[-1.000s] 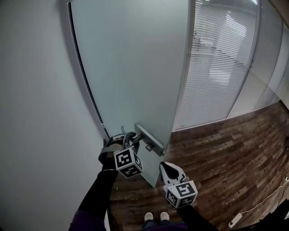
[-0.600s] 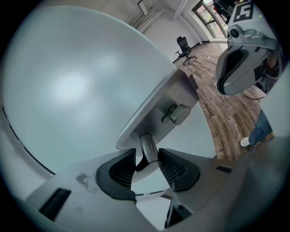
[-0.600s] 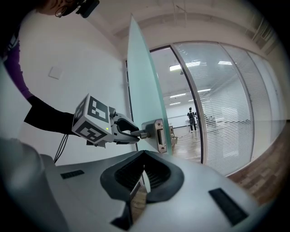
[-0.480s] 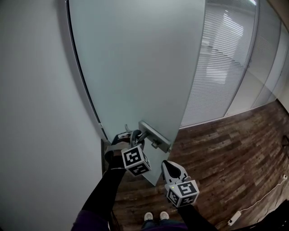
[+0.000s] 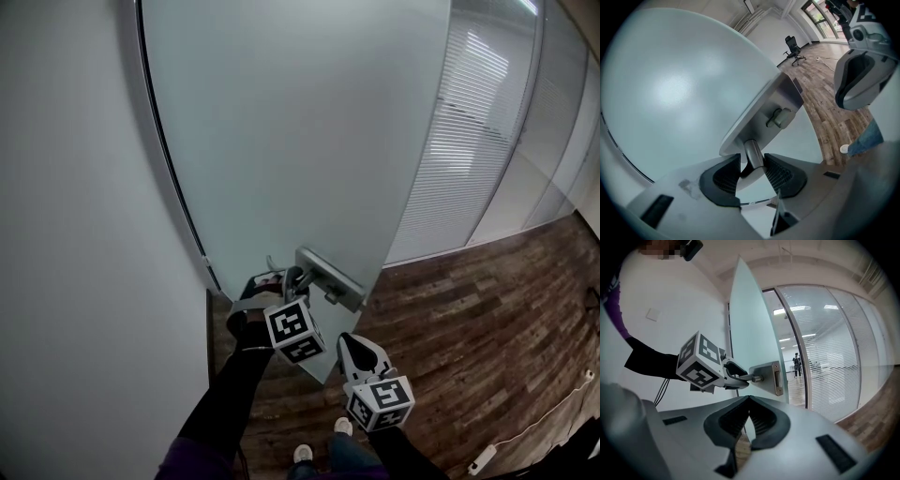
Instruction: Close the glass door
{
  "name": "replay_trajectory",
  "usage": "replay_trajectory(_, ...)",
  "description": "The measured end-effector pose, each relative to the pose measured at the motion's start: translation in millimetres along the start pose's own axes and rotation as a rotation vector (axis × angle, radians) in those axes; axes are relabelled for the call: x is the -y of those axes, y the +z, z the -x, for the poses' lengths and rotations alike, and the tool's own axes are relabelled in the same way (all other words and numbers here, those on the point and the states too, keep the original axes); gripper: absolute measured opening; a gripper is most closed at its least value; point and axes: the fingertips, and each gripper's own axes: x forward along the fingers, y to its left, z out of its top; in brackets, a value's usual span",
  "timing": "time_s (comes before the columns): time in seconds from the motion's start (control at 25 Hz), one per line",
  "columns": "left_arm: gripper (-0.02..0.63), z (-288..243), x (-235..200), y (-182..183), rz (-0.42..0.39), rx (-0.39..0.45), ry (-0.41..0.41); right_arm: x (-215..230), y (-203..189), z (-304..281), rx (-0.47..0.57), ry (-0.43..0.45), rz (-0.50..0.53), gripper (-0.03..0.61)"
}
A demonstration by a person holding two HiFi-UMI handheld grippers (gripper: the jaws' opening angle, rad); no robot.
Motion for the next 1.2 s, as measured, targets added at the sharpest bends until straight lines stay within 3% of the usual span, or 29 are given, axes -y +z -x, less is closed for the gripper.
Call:
replay_trajectory(0.2, 0.15, -20.7, -2.2, 13.6, -0.015, -0.04, -0.028, 41.8, 0.0, -13.8, -0.014, 0.005, -0.007, -0.009)
replay_trajectory(0.4, 0.147, -40.8, -11.1, 31.4, -0.06, -0.059, 0.0, 80.7, 13.7, -27.6, -0.018, 0.033, 0.003, -0.009)
replay_trajectory(0.56, 0.146, -47.4, -22.5, 52.7, -0.053, -0.076, 0.004, 104.8, 33.8, -27.3, -0.005, 0.06, 0.004, -0.009)
replay_trajectory(0.76, 0.146, -70.8, -15.9, 59.7, -0.034, -0.085, 0.014, 125.7, 22.5, -33.0, -0.003, 0.077, 0.012, -0.009)
replay_trajectory(1.2, 0.144, -121.9, -36.3, 83.3, -0.024, -0.035, -0.047, 166.7, 37.7, -75.0, 0.016, 0.028, -0.018, -0.009)
